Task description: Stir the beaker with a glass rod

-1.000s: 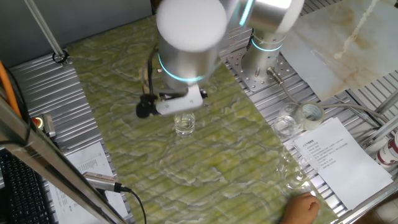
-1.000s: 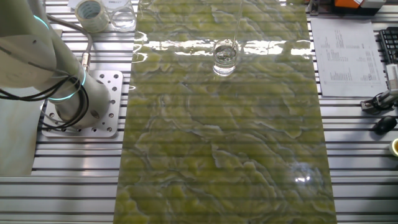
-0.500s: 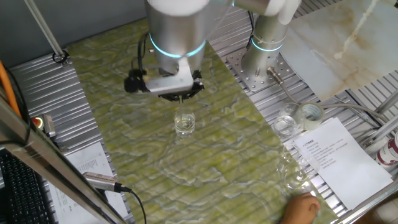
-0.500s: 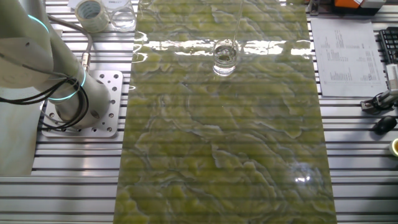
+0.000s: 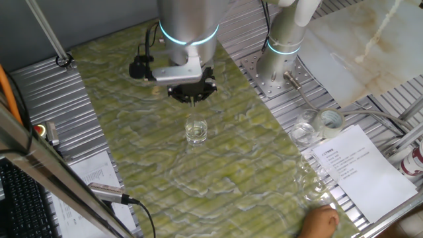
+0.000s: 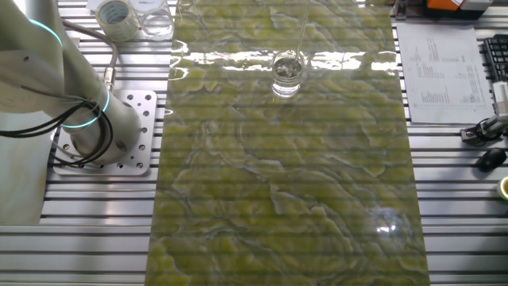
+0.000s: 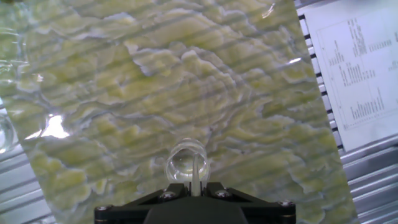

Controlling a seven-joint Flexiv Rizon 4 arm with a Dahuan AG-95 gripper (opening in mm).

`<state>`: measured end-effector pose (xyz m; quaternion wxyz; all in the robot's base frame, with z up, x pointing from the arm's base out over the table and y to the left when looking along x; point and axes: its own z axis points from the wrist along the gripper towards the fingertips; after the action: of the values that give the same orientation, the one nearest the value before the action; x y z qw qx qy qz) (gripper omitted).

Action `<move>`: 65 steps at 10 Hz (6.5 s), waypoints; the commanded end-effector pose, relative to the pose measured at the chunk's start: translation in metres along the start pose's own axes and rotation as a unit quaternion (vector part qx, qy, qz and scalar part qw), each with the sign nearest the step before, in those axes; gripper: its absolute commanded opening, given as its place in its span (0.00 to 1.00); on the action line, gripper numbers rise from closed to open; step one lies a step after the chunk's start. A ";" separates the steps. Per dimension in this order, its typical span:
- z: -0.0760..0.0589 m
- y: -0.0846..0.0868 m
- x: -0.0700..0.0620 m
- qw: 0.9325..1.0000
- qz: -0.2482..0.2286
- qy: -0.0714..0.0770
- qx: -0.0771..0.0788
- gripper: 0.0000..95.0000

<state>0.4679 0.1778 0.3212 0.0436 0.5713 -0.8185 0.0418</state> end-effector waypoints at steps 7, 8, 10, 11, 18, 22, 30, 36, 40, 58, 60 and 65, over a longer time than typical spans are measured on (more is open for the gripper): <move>-0.002 0.001 0.026 0.998 0.057 -0.032 -0.001 0.00; -0.001 0.002 0.028 0.997 0.066 -0.038 -0.003 0.00; 0.002 0.005 0.032 0.995 0.085 -0.050 -0.010 0.00; 0.004 0.006 0.033 0.994 0.089 -0.054 -0.012 0.00; 0.005 0.010 0.047 0.989 0.134 -0.064 -0.016 0.00; 0.009 0.016 0.055 0.986 0.149 -0.069 -0.019 0.00; 0.009 0.017 0.050 0.967 0.234 -0.101 -0.018 0.00; 0.009 0.017 0.050 0.977 0.204 -0.058 0.011 0.00; 0.010 0.017 0.050 0.978 0.205 -0.040 -0.013 0.00; 0.010 0.016 0.050 0.978 0.202 -0.043 -0.033 0.00; 0.010 0.016 0.050 0.974 0.214 -0.054 -0.052 0.00; 0.010 0.016 0.050 0.971 0.222 -0.076 -0.036 0.00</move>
<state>0.4374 0.1358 0.3184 0.0391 0.3683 -0.9283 -0.0325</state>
